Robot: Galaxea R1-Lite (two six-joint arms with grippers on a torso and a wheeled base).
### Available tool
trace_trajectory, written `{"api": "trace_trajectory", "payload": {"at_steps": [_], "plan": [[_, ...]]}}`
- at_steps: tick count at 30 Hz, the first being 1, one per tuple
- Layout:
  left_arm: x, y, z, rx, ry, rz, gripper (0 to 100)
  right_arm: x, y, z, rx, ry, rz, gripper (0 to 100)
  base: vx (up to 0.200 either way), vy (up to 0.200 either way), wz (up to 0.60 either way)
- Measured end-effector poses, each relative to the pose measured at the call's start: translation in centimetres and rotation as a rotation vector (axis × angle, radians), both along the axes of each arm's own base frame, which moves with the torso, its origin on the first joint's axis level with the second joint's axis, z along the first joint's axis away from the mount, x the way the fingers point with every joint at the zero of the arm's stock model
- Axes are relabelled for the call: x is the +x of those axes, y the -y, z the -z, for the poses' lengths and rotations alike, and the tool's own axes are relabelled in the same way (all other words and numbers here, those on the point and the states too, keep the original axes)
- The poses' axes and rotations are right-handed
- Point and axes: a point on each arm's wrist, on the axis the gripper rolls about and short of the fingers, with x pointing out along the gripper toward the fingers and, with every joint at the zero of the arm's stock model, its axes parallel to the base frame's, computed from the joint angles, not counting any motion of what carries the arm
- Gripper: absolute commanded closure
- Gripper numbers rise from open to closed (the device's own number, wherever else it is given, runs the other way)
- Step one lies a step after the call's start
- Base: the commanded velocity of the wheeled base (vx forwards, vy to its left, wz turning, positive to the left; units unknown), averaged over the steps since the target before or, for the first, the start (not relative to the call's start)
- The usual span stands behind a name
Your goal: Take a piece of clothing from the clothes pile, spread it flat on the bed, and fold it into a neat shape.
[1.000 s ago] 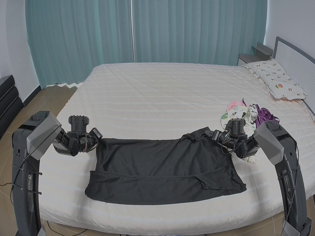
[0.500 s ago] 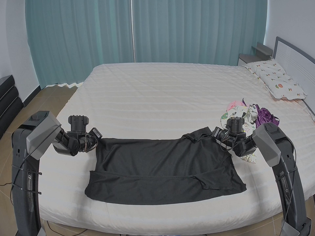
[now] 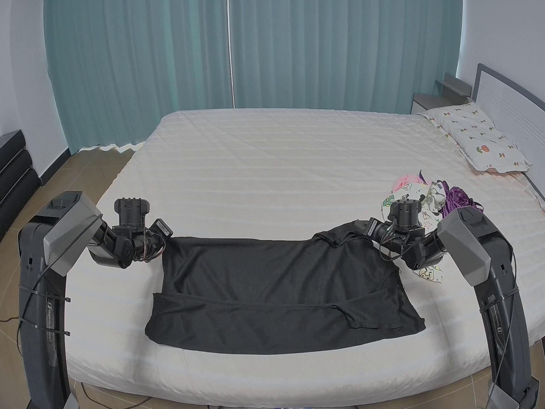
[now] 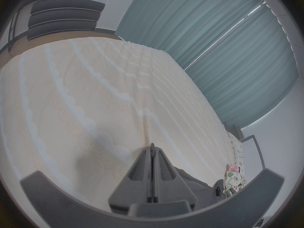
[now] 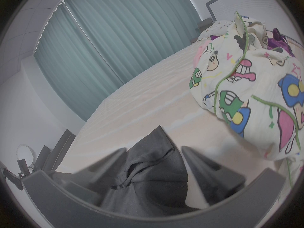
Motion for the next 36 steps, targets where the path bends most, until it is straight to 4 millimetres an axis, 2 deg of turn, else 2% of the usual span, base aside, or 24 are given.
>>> {"api": "trace_trajectory", "payload": {"at_steps": [10,11,16,21,34,35,36], "plan": [[-0.1,-0.2,0.2,0.000,-0.008,-0.003,100,-0.1,0.1,0.3,0.005,-0.022,0.005,0,0.000,0.000,0.00],[-0.1,-0.2,0.2,0.001,-0.008,-0.003,100,-0.1,-0.1,0.3,0.006,-0.028,-0.001,100,0.000,0.000,0.00],[-0.1,-0.2,0.3,0.001,-0.010,-0.003,100,-0.3,-0.7,0.7,0.002,-0.066,-0.013,100,0.000,0.000,0.00],[-0.1,-0.1,0.4,0.001,-0.012,-0.003,100,0.4,-1.3,0.6,0.005,-0.037,0.001,100,0.000,0.000,0.00],[-0.1,-0.1,0.5,0.000,-0.016,-0.002,100,2.2,-1.7,-1.5,0.003,0.077,0.069,100,0.000,0.000,0.00],[-0.1,-0.1,0.5,0.000,-0.016,-0.002,100,2.2,-1.7,-1.4,0.002,0.074,0.070,0,0.000,0.000,0.00],[-0.1,-0.1,0.5,0.000,-0.016,-0.002,100,2.2,-1.6,-1.3,-0.001,0.069,0.071,0,0.000,0.000,0.00]]}}
